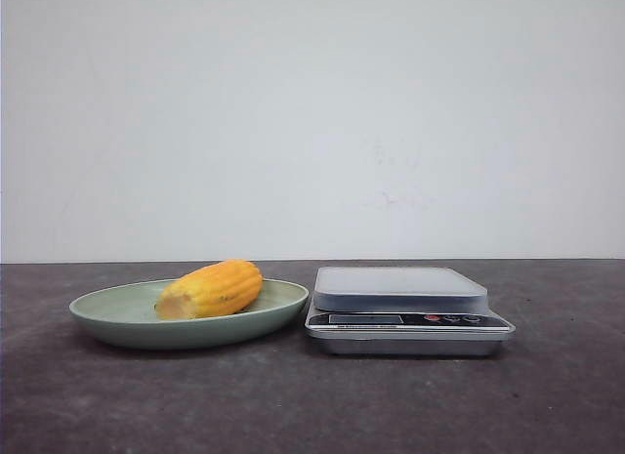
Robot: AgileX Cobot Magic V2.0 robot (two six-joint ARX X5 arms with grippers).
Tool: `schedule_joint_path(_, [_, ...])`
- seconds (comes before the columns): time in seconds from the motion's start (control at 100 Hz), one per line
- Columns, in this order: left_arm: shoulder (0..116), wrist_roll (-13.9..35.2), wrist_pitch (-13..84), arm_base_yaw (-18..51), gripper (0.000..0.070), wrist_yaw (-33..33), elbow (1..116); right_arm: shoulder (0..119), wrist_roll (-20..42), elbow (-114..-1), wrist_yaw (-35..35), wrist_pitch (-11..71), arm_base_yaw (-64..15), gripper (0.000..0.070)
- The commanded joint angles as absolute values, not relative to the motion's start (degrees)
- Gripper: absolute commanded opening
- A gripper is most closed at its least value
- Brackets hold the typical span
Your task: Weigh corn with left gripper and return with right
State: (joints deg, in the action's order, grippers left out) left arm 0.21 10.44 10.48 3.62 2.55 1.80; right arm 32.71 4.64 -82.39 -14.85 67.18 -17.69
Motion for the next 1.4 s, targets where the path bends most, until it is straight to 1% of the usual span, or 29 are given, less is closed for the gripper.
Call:
schedule_joint_path(0.0, [0.19, 9.82, 10.72, 3.60, 0.0016, 2.28, 0.80, 30.81, 3.73, -79.61, -14.28, 63.75, -15.70, 0.0003])
schedule_joint_path(0.09, [0.19, 9.82, 10.72, 3.60, 0.0016, 2.28, 0.80, 26.04, 3.66, -70.48, -11.18, 55.33, -11.53, 0.0003])
schedule_joint_path(0.18, [0.19, 9.82, 10.72, 3.60, 0.0016, 2.28, 0.80, 19.77, 3.64, -58.65, -7.73, 46.00, -7.29, 0.0003])
schedule_joint_path(0.27, [0.19, 9.82, 10.72, 3.60, 0.0016, 2.28, 0.80, 14.35, 3.57, -48.38, -5.80, 39.81, -3.75, 0.0003])
schedule_joint_path(0.39, [0.19, 9.82, 10.72, 3.60, 0.0016, 2.28, 0.80, 8.27, 3.60, -35.22, -5.32, 32.82, 0.56, 0.0003])
schedule_joint_path(0.47, [0.19, 9.82, 10.72, 3.60, 0.0016, 2.28, 0.80, 5.37, 3.62, -27.05, -5.23, 27.27, 2.42, 0.0003])
schedule_joint_path(0.55, [0.19, 9.82, 10.72, 3.60, 0.0016, 2.28, 0.80, 2.98, 3.60, -19.44, -3.57, 21.12, 3.55, 0.0003])
schedule_joint_path(0.7, [0.19, 9.82, 10.72, 3.60, 0.0016, 2.28, 0.80, 0.23, 3.64, -7.77, -1.78, 11.75, 4.14, 0.0003])
schedule_joint_path(0.79, [0.19, 9.82, 10.72, 3.60, 0.0016, 2.28, 0.80, 0.23, 3.64, -3.62, -0.16, 8.97, 4.23, 0.0003])
schedule_joint_path(0.88, [0.19, 9.82, 10.72, 3.60, 0.0016, 2.28, 0.80, 0.23, 3.68, -0.64, 1.45, 8.67, 4.23, 0.0003])
schedule_joint_path(0.93, [0.19, 9.82, 10.72, 3.60, 0.0016, 2.28, 0.80, 0.23, 2.96, -0.73, 1.67, 10.59, 4.23, 0.0003])
schedule_joint_path(1.06, [0.19, 9.85, 10.72, 3.60, 0.0016, 2.28, 0.80, 0.23, 1.87, -0.73, 1.65, 10.37, 4.21, 0.0003])
schedule_joint_path(1.39, [0.19, 9.85, 10.72, 3.60, 0.0016, 2.28, 0.80, 0.23, 2.35, -0.73, 1.61, 9.34, 4.16, 0.0003])
